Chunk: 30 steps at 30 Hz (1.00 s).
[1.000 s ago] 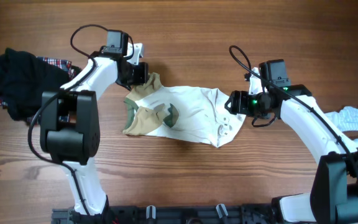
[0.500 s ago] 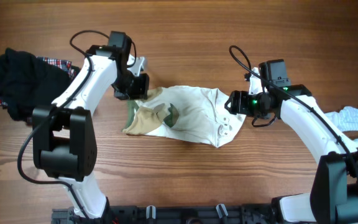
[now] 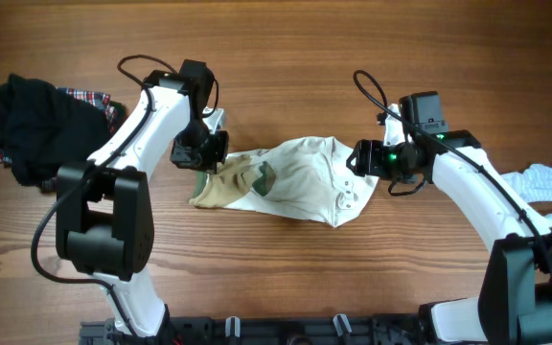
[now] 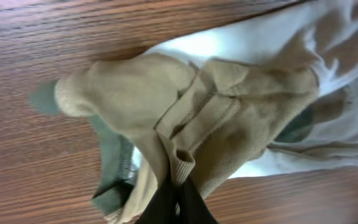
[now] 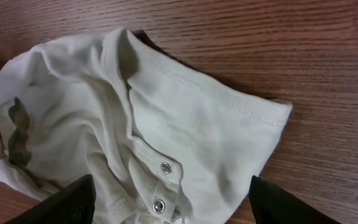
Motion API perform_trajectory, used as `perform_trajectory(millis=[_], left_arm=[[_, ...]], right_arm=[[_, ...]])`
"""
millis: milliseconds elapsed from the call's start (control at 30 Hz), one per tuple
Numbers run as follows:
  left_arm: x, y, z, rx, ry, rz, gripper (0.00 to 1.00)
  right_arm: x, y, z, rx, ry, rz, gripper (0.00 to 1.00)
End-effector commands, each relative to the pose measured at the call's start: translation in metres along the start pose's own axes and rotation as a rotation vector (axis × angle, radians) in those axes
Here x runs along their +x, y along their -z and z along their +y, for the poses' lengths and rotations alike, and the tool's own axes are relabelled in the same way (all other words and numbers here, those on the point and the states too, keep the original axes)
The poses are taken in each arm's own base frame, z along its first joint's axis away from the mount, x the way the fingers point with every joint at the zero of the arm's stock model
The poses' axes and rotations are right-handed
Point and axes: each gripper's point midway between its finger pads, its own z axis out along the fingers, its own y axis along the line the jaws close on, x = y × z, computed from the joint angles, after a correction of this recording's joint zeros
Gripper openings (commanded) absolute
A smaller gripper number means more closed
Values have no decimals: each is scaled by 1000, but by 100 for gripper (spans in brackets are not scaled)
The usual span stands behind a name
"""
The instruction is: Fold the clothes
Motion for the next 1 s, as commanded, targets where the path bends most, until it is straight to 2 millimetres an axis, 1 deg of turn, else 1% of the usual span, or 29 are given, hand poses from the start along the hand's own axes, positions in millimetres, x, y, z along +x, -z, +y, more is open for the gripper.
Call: perform_trajectory(millis=[0, 67, 133, 200, 233, 267, 300, 333, 367, 400, 467, 500, 567, 600, 633, 667, 767, 800, 900, 967], left_arm=[[2, 7, 6, -36, -5, -7, 23], [5, 7, 9, -55, -3, 7, 35], [9, 7, 13, -75, -1, 20, 37], [5, 7, 10, -61, -3, 4, 36], [-1, 7, 5, -34, -6, -19, 38], [-10, 7, -6, 27, -14, -55, 43], [-24, 9, -16, 85, -28, -108, 45], [-31, 9, -18, 94, -28, -137, 47], [-39, 9, -19, 99, -17, -166, 47], [-45, 10, -20, 101, -22, -188, 47], [-56, 6, -20, 104, -29, -217, 36], [-56, -1, -20, 103, -27, -205, 28], [-55, -10, -18, 103, -31, -183, 22], [-53, -17, -22, 123, -58, -163, 20], [-49, -27, -27, 147, -78, -129, 19], [-46, -33, -29, 148, -81, -110, 19], [-39, -37, -39, 147, -138, -85, 19], [-34, -38, -43, 148, -163, -66, 18], [2, -40, -57, 176, -197, 69, 10], [26, -38, -56, 165, -182, 167, 7]], right_arm=[[-6, 2, -3, 19, -3, -15, 80], [-6, 2, -3, 19, -3, -15, 80], [-7, 2, -3, 19, -3, -16, 80], [-8, 2, -4, 23, -2, -21, 82], [-8, 2, -4, 26, -1, -24, 82], [-11, 2, -5, 30, 0, -34, 83], [-11, 2, -4, 30, -1, -34, 83], [-10, 2, -5, 30, -2, -32, 83], [-10, 2, -5, 31, -3, -30, 83], [-10, 2, -5, 31, -3, -30, 83], [-10, 2, -5, 30, -2, -31, 83], [-10, 2, -5, 30, -3, -31, 83], [-10, 2, -5, 31, -3, -30, 82], [-10, 2, -5, 31, -3, -30, 83], [-9, 2, -5, 31, -4, -28, 82], [-9, 2, -5, 31, -4, -27, 82], [-7, 2, -5, 34, -6, -18, 82], [-6, 2, -6, 34, -7, -15, 82], [-6, 2, -6, 34, -7, -15, 82], [-6, 2, -6, 34, -6, -16, 82]])
